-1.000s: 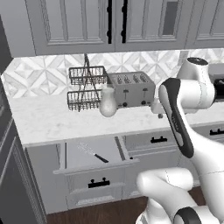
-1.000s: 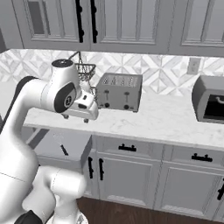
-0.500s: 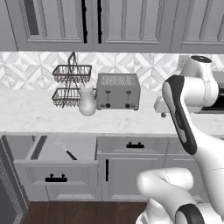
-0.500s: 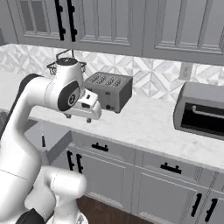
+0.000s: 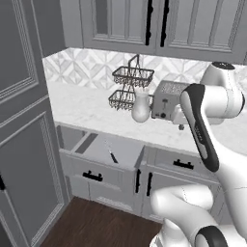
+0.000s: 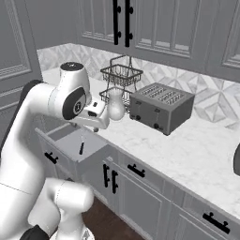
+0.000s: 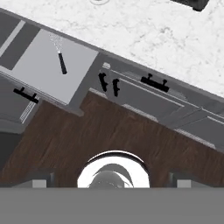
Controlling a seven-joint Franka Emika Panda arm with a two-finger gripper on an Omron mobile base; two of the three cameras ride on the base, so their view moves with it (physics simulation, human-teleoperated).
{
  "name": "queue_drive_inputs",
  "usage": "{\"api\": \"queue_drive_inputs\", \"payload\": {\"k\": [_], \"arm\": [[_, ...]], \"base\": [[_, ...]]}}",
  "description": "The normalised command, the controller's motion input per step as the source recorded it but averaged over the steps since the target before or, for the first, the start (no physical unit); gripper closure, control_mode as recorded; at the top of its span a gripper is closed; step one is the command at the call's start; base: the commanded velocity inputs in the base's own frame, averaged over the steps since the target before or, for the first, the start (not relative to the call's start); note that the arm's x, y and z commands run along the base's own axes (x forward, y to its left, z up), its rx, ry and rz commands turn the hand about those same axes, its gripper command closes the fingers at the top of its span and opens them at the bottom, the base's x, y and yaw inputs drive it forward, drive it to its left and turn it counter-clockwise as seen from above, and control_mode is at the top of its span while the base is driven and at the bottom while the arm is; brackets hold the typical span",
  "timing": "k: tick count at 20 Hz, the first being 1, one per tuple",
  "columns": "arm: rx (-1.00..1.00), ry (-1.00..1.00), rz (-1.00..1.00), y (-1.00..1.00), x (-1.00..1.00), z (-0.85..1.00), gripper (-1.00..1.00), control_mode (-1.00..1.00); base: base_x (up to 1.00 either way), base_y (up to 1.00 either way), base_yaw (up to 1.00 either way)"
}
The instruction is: Pick the whisk from the drawer and place it on the counter.
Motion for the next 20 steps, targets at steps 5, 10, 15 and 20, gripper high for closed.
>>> {"api": "queue_drive_inputs", "payload": {"k": [5,10,15,20], "arm": [[0.00,0.00,0.00,0.00,0.00,0.00,-1.00,1.00],[0.00,0.00,0.00,0.00,0.00,0.00,-1.00,1.00],[0.00,-0.02,0.27,0.01,-0.08,0.02,-1.00,-1.00],[-0.05,0.00,0.37,0.45,0.04,-0.23,-1.00,-1.00]], "base": [[0.30,-0.22,0.50],[0.26,-0.43,0.21],[0.00,0.00,0.00],[0.00,0.00,0.00]]}}
